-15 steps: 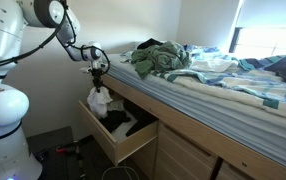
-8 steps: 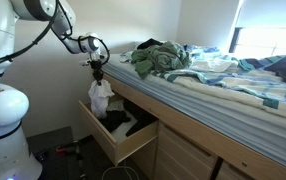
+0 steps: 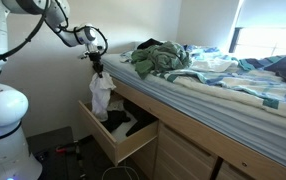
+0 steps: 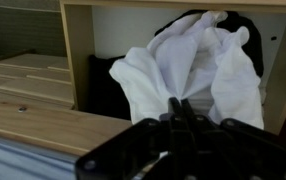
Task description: Remove the white cloth from the drawer and put it on the bed
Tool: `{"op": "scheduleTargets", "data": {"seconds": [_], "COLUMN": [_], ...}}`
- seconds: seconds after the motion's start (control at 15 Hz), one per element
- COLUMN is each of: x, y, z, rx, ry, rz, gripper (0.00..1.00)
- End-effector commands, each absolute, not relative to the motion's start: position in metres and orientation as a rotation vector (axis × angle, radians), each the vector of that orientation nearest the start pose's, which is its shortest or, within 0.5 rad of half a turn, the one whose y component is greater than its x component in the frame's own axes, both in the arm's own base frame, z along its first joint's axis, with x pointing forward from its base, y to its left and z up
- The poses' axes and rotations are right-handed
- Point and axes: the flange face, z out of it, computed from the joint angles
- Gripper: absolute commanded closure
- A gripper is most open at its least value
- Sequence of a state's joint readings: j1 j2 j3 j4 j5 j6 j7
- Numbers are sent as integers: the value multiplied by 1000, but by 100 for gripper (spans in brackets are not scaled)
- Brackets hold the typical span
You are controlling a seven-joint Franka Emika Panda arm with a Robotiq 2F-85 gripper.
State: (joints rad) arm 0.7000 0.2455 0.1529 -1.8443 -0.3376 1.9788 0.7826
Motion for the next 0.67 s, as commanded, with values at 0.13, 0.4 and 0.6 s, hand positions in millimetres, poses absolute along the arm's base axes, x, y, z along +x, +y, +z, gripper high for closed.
{"op": "scheduleTargets", "data": {"seconds": [0.13,0.4,0.6], "x": [415,416,417], "y": [445,445,445], "z": [400,394,394], "rx": [-3365,-3369,-3369], "ry": [-384,-385,-384], "rz": [-246,-230,-229], "gripper": [97,97,99]}}
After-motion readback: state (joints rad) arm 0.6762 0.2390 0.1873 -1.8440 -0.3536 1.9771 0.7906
